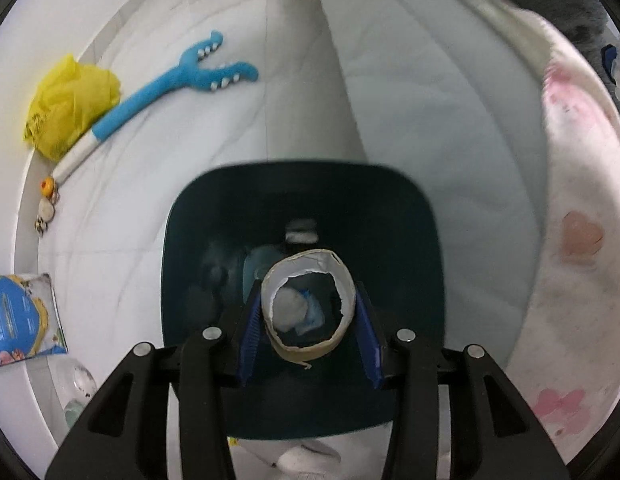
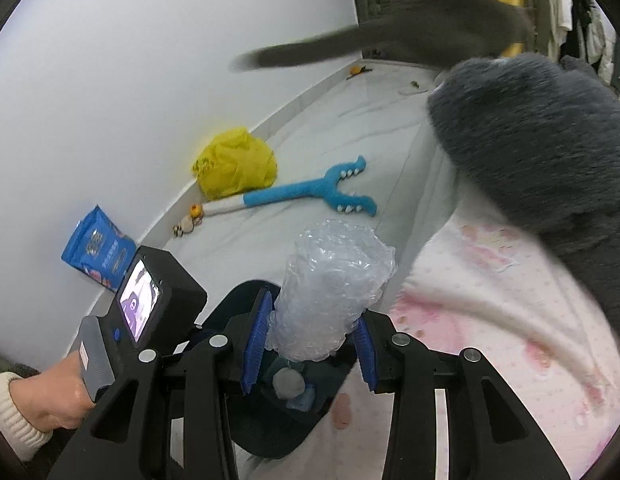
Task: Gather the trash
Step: 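Carry the tape core with the left gripper and bubble wrap with the right over the bin, then open the left gripper to drop the tape core while the right gripper drops the bubble wrap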
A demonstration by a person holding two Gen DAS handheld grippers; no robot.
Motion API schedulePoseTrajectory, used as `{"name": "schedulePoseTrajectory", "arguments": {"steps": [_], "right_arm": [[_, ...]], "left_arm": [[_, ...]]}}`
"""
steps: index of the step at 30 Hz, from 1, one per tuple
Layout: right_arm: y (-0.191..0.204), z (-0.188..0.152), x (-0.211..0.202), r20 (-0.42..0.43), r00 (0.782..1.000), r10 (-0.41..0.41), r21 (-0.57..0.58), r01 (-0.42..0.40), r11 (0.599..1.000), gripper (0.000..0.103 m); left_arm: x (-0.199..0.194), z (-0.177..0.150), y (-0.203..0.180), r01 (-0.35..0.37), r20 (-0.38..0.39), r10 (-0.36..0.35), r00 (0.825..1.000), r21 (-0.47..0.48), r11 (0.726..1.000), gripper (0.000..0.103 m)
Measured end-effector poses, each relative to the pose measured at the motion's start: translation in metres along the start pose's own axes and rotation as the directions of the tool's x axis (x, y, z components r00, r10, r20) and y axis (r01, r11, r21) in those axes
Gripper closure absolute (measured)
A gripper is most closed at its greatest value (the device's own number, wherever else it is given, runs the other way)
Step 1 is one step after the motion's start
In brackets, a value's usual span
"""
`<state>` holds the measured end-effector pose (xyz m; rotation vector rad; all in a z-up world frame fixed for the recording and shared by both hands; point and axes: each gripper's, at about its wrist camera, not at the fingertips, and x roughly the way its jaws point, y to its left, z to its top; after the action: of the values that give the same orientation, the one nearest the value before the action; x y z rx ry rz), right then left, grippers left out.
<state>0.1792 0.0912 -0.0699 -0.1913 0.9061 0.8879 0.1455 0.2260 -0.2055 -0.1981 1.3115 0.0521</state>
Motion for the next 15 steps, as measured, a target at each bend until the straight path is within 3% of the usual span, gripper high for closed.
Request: {"name": "schedulePoseTrajectory", "arguments": {"steps": [2,6,15], "right_arm": [[0.005,-0.001,0.007,-0.02,1.0,0.002,-0.006,-0.002,1.0,0.063],[0.015,-0.001,0.022,-0.058,0.998,0.004,-0.016,-0.005,1.0,0.063],[0.031,-0.002,0.059,-0.144,0.99,0.005,-0.008,-0.006,1.0,0.063]], "left_arm": [[0.004,-0.005,0.005,0.004,-0.022,-0.004,1.0,-0.007,1.0,0.055],[0.004,-0.009,0.011,0.007,-0.033,-0.007,0.999,-0.007,1.0,0.037],[-0.014,-0.013,0.038,0.032,0.036,-0.03,0.999,-0.045,0.998,0.033]]}}
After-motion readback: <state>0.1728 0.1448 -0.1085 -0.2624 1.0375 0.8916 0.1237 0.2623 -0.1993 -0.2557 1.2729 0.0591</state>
